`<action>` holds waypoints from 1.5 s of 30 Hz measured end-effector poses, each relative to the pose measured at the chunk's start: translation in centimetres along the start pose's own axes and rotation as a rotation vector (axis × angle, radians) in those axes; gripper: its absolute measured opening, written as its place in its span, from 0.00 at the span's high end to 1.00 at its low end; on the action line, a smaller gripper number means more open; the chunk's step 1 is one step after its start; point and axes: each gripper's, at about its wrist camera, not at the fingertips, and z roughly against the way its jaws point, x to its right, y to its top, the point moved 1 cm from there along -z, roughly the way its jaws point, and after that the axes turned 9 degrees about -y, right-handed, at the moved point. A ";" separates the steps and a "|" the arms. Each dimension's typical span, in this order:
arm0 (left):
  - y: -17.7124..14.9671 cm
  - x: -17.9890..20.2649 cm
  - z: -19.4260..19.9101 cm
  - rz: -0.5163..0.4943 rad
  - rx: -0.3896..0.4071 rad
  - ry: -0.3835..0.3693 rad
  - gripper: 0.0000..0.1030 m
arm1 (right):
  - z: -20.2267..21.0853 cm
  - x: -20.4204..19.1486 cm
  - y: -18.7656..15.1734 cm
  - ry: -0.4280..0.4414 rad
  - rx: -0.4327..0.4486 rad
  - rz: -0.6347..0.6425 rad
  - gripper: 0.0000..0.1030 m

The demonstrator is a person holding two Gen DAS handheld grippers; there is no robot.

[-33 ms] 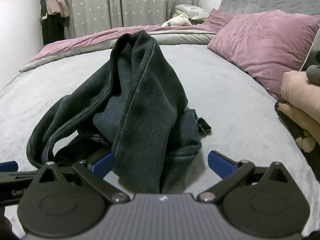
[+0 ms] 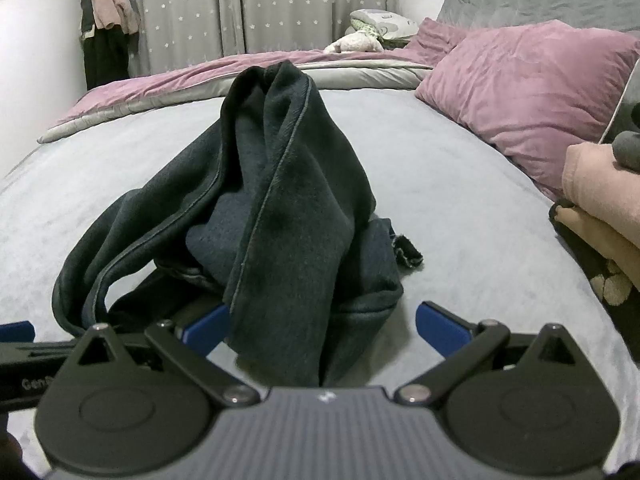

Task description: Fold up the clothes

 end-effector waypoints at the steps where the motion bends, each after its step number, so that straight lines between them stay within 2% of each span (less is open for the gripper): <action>1: 0.0 -0.1 0.0 0.000 -0.001 0.000 0.00 | 0.0 0.0 0.0 -0.001 0.000 0.001 0.00; 35: -0.4 -2.2 0.9 0.010 -0.015 -0.001 0.00 | -0.3 0.0 -0.1 -0.027 0.005 0.013 0.00; 45: 0.1 -1.6 0.4 0.012 -0.022 0.010 0.00 | -0.3 0.0 0.0 -0.027 0.003 0.013 0.00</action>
